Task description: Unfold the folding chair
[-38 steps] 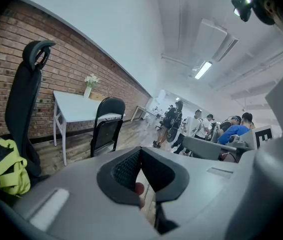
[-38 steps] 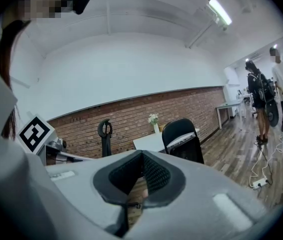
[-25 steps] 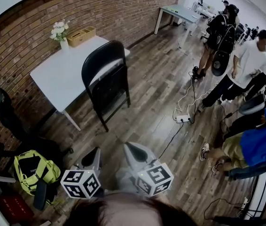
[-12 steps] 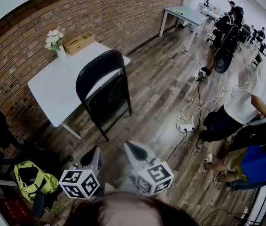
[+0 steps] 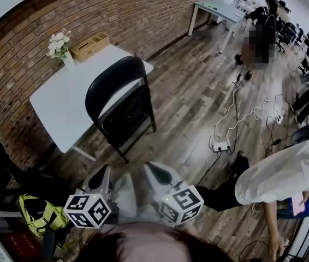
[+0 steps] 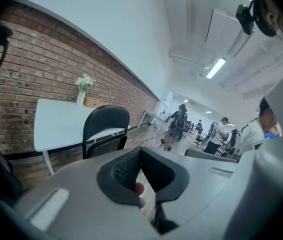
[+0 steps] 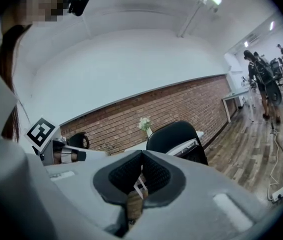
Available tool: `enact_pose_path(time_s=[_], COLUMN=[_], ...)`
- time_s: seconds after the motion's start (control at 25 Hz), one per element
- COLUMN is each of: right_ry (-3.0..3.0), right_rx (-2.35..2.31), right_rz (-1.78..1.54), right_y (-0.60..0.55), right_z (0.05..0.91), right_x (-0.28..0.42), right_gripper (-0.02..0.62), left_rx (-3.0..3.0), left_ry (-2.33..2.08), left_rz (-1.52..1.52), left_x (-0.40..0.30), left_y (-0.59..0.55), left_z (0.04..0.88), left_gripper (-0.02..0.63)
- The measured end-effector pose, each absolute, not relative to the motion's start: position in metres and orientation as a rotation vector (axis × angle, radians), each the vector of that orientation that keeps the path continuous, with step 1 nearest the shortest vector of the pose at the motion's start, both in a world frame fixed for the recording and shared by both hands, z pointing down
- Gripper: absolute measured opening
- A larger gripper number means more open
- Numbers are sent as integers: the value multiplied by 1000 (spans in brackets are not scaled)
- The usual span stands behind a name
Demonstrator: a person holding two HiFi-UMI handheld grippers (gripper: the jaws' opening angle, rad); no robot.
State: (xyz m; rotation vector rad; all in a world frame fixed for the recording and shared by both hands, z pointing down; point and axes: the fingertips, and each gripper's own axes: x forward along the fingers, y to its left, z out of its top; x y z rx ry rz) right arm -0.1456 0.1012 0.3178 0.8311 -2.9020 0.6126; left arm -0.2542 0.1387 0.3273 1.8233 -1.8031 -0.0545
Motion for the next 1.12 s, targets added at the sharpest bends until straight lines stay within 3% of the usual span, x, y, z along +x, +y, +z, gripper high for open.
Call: enact_pose_path(time_s=[0.68,1.12], right_ry=[-2819,-2752], right_rx=[932,1004], right_rz=[720,750], right_y=[-7,-57], right_z=[336,352], right_x=[-222,-267], right_gripper=[23,32], left_rx=[1836,1907], left_ry=[-1835,-1747], left_rz=[-18,22], left_x=[-386,-428], left_y=[18,-43], left_z=[323,328], left_gripper=[6,25])
